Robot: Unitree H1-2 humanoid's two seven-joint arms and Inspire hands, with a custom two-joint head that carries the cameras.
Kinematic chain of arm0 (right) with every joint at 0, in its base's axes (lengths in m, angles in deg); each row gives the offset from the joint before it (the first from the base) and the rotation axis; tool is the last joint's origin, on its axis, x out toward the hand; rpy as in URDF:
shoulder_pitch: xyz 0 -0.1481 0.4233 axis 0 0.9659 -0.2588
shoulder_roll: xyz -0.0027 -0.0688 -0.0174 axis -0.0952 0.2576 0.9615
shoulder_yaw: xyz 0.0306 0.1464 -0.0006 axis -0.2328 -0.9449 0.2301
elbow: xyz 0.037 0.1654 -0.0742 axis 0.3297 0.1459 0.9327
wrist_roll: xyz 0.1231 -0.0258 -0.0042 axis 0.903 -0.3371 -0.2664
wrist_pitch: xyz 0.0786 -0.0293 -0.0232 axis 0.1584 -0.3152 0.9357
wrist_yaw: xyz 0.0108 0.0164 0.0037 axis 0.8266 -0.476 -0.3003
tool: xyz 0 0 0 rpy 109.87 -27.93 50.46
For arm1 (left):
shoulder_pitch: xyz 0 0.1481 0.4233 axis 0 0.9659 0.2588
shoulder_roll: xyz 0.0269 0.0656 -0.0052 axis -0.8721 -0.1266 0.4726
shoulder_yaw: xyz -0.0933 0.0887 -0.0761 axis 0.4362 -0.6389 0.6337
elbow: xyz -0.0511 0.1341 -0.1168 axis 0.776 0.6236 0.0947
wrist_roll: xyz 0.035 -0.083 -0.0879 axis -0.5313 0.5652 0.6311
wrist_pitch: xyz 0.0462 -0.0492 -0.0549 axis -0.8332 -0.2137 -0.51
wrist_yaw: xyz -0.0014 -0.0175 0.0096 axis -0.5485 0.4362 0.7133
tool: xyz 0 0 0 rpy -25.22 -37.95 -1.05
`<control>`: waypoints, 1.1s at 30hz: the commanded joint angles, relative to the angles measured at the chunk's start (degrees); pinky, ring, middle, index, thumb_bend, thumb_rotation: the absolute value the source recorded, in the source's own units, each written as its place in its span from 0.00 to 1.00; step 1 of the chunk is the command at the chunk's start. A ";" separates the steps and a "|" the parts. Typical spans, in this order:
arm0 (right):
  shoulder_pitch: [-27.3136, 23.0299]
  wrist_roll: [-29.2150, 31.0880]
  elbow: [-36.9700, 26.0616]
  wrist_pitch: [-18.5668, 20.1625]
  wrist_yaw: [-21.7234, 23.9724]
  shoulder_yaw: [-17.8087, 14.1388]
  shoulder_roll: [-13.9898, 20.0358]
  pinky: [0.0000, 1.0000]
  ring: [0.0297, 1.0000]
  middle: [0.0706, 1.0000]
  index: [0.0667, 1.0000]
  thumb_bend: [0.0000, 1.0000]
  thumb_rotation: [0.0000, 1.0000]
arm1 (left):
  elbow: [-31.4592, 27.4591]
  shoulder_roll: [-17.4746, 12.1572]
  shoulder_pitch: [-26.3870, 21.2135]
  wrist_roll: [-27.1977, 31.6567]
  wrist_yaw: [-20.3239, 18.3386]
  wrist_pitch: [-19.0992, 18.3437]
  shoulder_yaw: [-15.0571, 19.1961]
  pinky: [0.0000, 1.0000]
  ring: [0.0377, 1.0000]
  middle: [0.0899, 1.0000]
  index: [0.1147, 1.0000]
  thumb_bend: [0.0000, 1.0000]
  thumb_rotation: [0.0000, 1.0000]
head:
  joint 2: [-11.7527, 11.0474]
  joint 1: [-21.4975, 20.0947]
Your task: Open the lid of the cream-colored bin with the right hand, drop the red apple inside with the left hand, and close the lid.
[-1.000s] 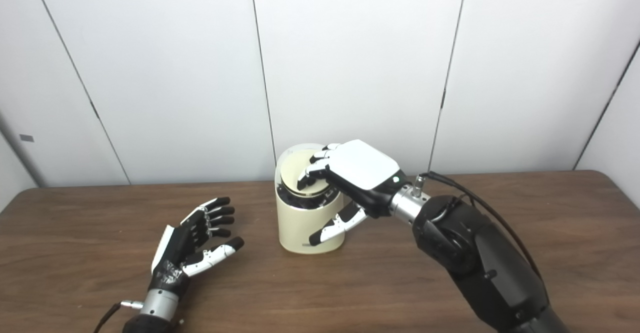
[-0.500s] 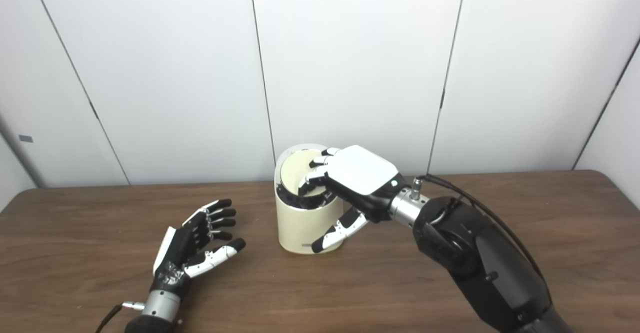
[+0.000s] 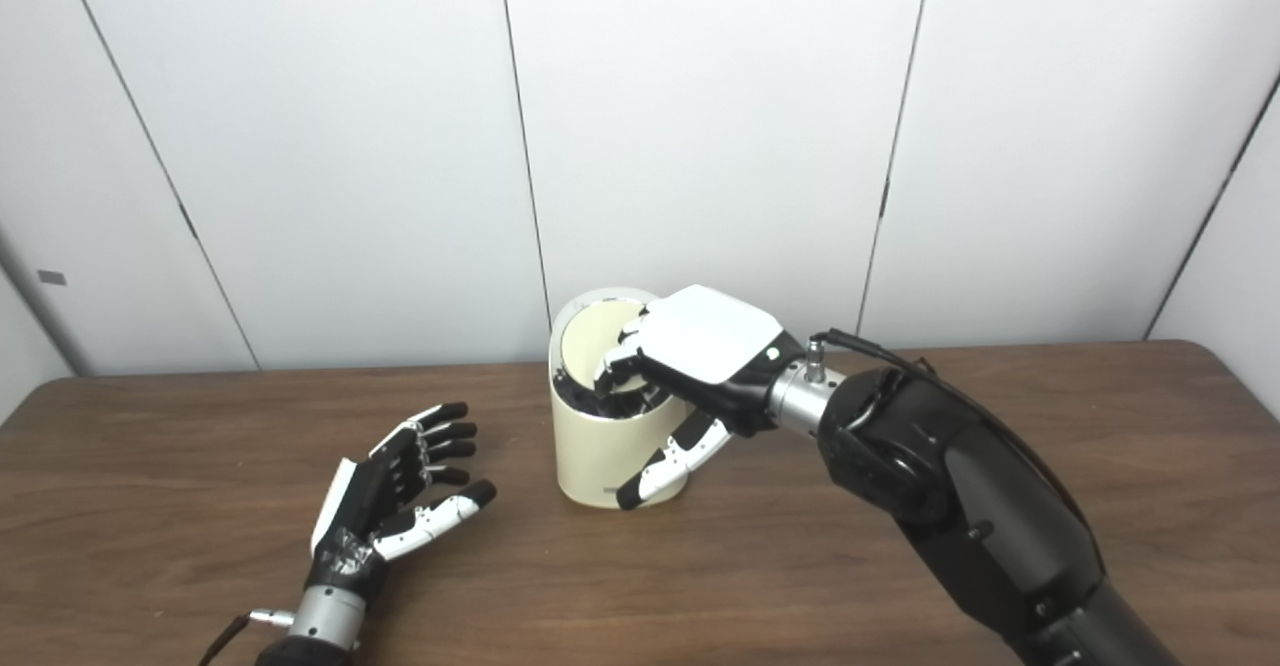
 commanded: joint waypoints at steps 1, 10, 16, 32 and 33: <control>0.42 0.21 0.23 0.48 3.01 0.57 1.28 0.88 0.84 0.68 0.69 0.71 0.72 | 0.16 0.60 1.14 0.08 0.45 0.81 -0.16 0.64 0.73 0.74 0.79 0.80 0.23 | 0.05 0.06; 1.59 7.22 -2.36 2.96 -3.04 -6.83 -1.39 0.90 0.84 0.67 0.68 0.67 0.64 | 0.50 0.28 1.07 -0.07 0.35 1.53 -0.19 0.64 0.72 0.75 0.79 0.80 0.25 | -0.03 -0.05; 3.17 10.49 -5.05 6.95 -4.95 -11.85 -3.20 0.91 0.88 0.70 0.71 0.62 0.63 | 0.45 0.17 1.05 -0.21 0.50 1.08 -0.13 0.64 0.72 0.74 0.79 0.81 0.25 | 0.01 -0.16; 17.08 28.39 1.27 4.46 -18.25 -24.97 -6.68 0.82 0.88 0.93 0.88 0.67 0.52 | -0.15 0.02 1.00 0.02 0.20 0.54 -0.11 0.63 0.72 0.74 0.79 0.81 0.24 | 0.16 -0.36; 17.82 29.56 2.61 3.63 -18.83 -25.33 -6.73 0.80 0.85 0.91 0.88 0.69 0.48 | -0.02 -0.06 0.95 -0.03 0.13 0.73 -0.16 0.63 0.72 0.74 0.79 0.81 0.24 | 0.14 -0.40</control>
